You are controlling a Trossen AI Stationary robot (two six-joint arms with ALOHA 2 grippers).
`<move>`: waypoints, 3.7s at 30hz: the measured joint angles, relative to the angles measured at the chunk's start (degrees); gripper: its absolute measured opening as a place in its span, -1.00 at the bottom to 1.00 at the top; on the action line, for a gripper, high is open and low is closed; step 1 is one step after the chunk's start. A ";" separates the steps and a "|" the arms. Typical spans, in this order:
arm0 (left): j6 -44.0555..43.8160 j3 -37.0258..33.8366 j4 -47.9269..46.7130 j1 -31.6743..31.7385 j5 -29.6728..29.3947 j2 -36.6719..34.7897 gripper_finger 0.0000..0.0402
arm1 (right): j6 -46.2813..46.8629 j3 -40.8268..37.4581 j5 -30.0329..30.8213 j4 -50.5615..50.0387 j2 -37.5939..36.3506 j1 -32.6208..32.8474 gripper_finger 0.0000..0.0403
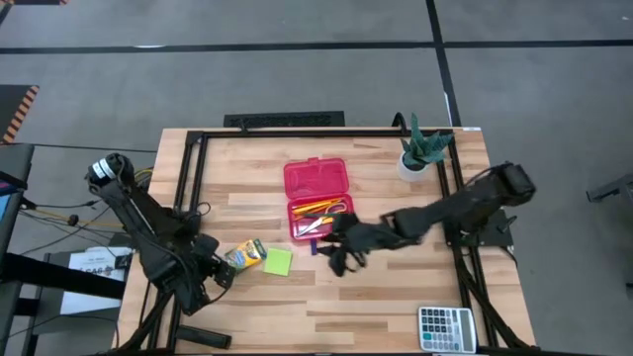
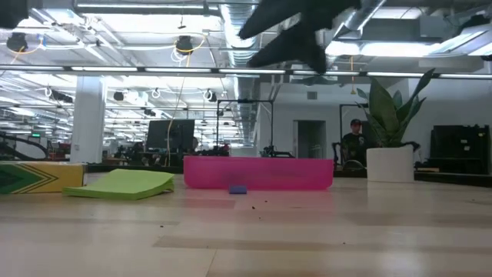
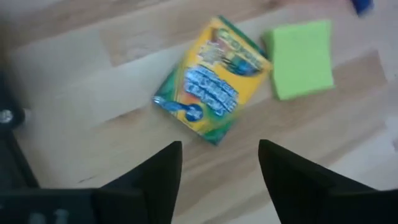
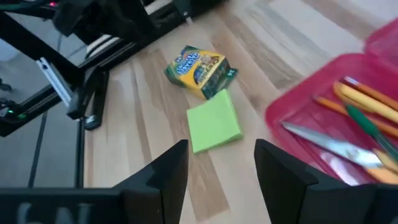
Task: Pack school essentials
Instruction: Put the green sticky note into the supply box
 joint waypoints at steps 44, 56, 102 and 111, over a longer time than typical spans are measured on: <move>26.95 -11.89 44.35 9.32 -6.91 12.30 0.05 | -15.63 39.30 -15.58 -33.18 31.10 -2.45 -0.10; 32.87 5.31 19.55 13.64 -8.08 11.78 -0.10 | -9.24 39.33 -4.73 -46.08 19.97 4.88 -0.10; 104.88 6.70 41.92 40.57 21.32 26.21 0.05 | 71.01 10.58 4.20 -72.12 0.61 44.67 -0.10; 103.92 7.02 42.93 40.44 26.71 30.55 -0.24 | 70.36 10.58 4.22 -72.40 0.61 45.20 -0.10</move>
